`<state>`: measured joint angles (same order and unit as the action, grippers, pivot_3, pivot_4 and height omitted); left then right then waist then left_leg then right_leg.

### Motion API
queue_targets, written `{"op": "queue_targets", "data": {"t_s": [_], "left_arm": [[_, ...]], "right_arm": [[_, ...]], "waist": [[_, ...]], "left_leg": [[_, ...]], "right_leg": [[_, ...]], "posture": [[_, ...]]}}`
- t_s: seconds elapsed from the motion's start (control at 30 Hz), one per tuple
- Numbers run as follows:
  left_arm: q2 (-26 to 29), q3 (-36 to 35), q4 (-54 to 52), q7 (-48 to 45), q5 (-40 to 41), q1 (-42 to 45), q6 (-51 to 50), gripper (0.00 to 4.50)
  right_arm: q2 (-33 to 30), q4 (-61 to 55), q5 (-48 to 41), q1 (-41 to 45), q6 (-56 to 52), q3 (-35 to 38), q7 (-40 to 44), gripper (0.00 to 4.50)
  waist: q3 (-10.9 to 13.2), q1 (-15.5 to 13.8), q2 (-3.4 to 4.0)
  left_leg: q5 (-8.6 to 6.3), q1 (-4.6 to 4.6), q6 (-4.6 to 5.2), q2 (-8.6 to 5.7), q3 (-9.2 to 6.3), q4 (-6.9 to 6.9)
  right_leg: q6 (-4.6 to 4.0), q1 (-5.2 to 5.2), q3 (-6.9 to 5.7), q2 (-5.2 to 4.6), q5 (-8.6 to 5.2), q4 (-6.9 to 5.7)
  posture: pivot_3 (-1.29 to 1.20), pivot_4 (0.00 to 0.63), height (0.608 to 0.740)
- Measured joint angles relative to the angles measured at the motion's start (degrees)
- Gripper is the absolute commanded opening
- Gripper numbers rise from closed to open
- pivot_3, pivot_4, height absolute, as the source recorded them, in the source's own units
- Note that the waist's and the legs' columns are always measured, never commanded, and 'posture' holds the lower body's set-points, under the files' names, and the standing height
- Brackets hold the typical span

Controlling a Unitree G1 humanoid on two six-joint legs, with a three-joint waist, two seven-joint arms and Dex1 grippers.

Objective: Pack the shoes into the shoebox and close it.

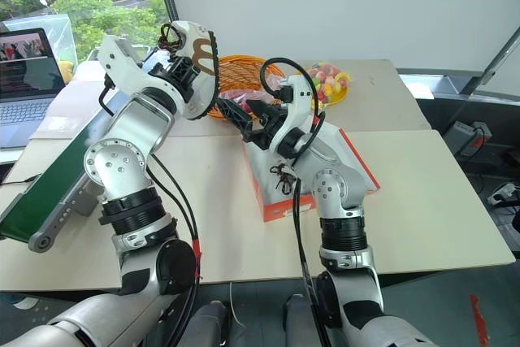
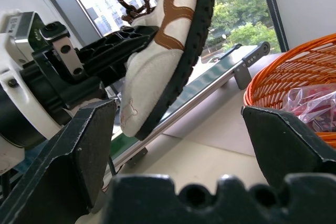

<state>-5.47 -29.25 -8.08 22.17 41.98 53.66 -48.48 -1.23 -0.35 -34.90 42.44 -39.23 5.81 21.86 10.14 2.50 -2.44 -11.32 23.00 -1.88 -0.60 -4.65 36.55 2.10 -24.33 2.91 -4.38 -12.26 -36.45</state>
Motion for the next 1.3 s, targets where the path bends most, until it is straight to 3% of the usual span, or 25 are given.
{"op": "queue_targets", "data": {"t_s": [0.23, 0.93, 0.97, 1.2, 1.3], "left_arm": [[-0.2, 6.21, -0.02, 0.56, 2.61, -0.68, -0.73, 0.05], [-0.6, 11.33, 0.5, 5.78, 11.09, -0.81, 2.24, 0.05], [-0.6, 11.52, 0.61, 6.28, 11.93, -0.82, 2.25, 0.0], [-0.6, 12.0, 1.37, 8.46, 14.79, -1.4, 3.78, 0.0], [-0.59, 12.4, 1.36, 9.07, 16.07, -1.75, 4.43, 0.0]], "right_arm": [[0.61, 1.07, -2.29, 1.77, -0.26, 1.86, -1.13, 4.5], [0.12, 3.29, -2.38, 2.14, -0.39, 2.44, -2.1, 4.5], [0.14, 3.57, -2.38, 2.31, -0.39, 2.44, -2.08, 3.99], [0.27, 4.69, -2.36, 2.92, -0.38, 2.04, -1.94, 1.74], [0.17, 5.22, -2.32, 2.96, -0.35, 2.49, -2.28, 0.97]], "waist": [[0.0, -0.03, 0.0], [0.0, -0.08, 0.0], [0.0, -0.08, 0.0], [0.0, -0.16, 0.0], [0.0, -0.27, 0.0]], "left_leg": [[-0.01, 0.1, 0.02, 0.0, -0.01, 0.0], [-0.02, 0.14, 0.04, 0.0, -0.01, 0.0], [-0.02, 0.13, 0.04, 0.0, -0.01, 0.0], [-0.02, 0.14, 0.04, 0.0, -0.01, 0.0], [-0.02, 0.15, 0.04, -0.01, -0.01, 0.0]], "right_leg": [[0.03, 0.01, -0.01, 0.0, 0.02, 0.22], [0.03, 0.01, -0.01, 0.0, 0.03, 0.27], [0.03, 0.01, -0.01, 0.0, 0.03, 0.27], [0.03, 0.01, -0.01, -0.01, 0.03, 0.28], [0.03, 0.01, -0.01, -0.01, 0.03, 0.29]], "posture": [[0.0, 0.15, 0.74], [0.0, 0.15, 0.74], [0.0, 0.15, 0.74], [0.0, 0.15, 0.74], [0.0, 0.15, 0.74]]}}
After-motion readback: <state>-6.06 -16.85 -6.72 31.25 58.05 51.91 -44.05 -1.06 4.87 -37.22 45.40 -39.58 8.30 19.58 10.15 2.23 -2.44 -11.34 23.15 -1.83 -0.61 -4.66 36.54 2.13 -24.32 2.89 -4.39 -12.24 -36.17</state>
